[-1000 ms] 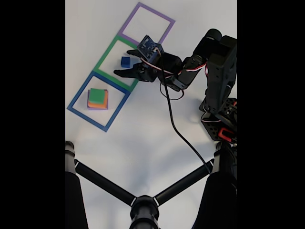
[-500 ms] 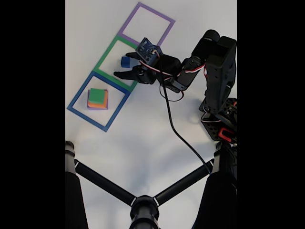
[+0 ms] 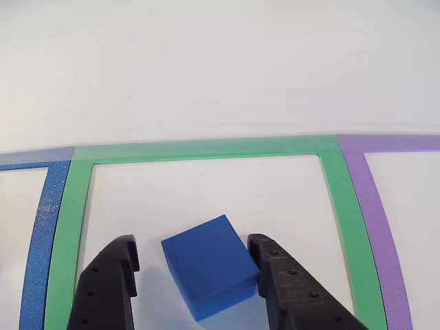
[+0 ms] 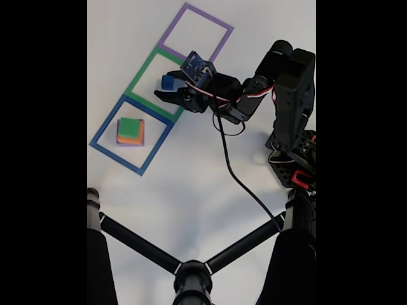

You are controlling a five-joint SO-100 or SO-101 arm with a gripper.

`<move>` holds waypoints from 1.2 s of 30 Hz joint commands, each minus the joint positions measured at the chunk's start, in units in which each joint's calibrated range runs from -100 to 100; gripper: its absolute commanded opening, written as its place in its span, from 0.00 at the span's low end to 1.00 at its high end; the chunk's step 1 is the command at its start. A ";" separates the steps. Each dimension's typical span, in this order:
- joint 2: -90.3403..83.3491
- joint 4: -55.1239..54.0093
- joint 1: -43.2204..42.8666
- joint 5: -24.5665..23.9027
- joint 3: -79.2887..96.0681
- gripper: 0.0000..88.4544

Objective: Tower of hanoi

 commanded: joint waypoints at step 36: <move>-33.63 48.79 -0.62 0.59 -10.26 0.03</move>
